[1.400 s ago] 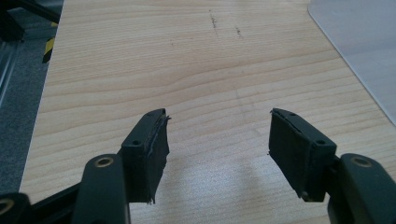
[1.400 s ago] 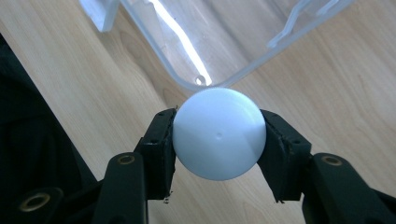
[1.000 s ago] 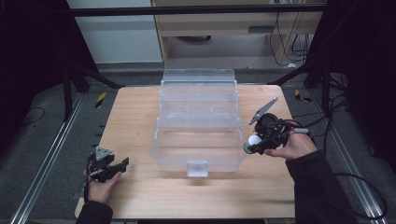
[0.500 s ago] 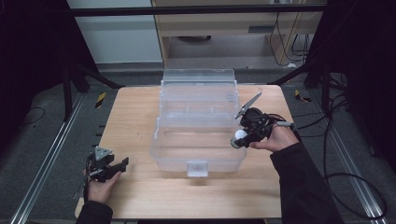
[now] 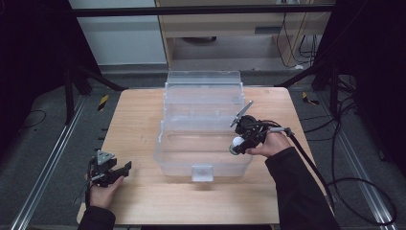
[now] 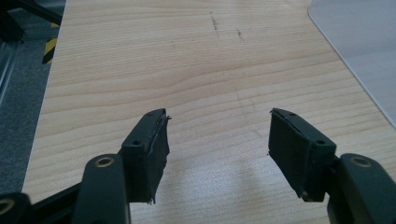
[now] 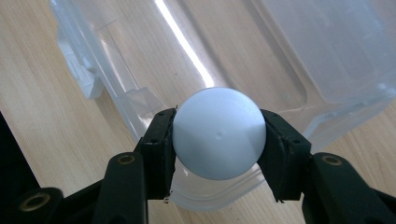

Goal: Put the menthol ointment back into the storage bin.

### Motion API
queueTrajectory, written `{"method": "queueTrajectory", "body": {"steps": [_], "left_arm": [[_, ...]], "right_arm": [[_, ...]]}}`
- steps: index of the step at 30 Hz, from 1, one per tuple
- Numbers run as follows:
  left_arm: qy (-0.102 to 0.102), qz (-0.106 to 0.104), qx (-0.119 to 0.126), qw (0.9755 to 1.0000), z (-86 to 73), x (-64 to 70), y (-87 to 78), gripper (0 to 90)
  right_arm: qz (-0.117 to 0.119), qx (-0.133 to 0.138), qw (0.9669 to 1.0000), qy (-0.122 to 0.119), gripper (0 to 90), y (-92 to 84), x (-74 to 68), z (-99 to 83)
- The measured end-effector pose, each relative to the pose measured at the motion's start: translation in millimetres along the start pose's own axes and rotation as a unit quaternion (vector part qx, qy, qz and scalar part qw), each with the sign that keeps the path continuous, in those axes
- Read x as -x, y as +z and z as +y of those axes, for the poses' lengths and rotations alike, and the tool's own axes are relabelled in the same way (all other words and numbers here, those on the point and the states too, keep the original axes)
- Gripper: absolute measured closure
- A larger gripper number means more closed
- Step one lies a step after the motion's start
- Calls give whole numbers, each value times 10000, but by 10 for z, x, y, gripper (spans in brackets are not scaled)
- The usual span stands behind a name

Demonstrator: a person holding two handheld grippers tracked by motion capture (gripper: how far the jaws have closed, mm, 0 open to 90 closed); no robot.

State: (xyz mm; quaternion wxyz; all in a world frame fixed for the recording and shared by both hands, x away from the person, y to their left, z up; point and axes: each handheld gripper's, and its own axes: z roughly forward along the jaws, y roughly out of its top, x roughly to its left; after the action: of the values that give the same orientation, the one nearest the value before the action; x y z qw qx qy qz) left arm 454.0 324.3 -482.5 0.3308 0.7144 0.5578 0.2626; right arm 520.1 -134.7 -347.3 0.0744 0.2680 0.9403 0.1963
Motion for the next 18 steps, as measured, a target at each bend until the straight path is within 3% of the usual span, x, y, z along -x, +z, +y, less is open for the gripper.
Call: {"method": "queueTrajectory", "body": {"steps": [18], "left_arm": [[-3,5,-5,10000,0,-4,2,375]], "right_arm": [[141,-150,9997,102,503,332,75,-214]]}}
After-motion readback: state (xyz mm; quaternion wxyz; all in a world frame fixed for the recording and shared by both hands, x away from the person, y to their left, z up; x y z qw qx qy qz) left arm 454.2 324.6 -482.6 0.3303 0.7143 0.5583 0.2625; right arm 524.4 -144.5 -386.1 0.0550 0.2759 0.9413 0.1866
